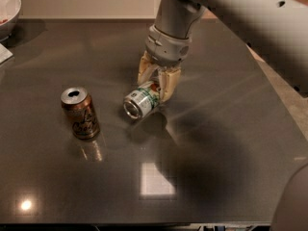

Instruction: Move 7up can near orange can

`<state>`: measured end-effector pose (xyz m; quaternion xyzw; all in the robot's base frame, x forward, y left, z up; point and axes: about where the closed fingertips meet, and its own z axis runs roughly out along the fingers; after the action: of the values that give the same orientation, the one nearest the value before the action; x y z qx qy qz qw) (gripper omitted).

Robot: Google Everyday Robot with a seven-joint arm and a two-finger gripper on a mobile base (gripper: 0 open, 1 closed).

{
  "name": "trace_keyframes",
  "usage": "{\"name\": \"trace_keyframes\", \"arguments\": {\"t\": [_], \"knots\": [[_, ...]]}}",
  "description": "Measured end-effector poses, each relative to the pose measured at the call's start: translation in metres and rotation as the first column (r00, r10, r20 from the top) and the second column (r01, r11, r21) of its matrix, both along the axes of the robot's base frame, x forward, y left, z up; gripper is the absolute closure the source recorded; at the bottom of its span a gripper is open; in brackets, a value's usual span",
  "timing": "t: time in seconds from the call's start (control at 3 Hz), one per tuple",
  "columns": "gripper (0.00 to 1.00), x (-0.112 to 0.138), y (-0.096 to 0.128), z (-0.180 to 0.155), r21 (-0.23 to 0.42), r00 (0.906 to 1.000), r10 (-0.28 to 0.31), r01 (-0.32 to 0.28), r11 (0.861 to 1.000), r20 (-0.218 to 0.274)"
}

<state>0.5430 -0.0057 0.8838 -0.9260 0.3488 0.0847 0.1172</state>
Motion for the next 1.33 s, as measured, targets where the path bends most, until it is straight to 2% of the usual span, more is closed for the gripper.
{"name": "trace_keyframes", "arguments": {"t": [0.33,0.67,1.33], "knots": [[0.83,-0.015,0.024,-0.004,-0.003,0.9999,0.012,-0.012,1.0,0.006],[0.62,-0.027,0.037,-0.011,-0.012,0.9999,0.014,-0.014,1.0,0.008],[0.16,-0.028,0.055,-0.025,-0.022,1.0,0.003,-0.004,1.0,-0.009]]}}
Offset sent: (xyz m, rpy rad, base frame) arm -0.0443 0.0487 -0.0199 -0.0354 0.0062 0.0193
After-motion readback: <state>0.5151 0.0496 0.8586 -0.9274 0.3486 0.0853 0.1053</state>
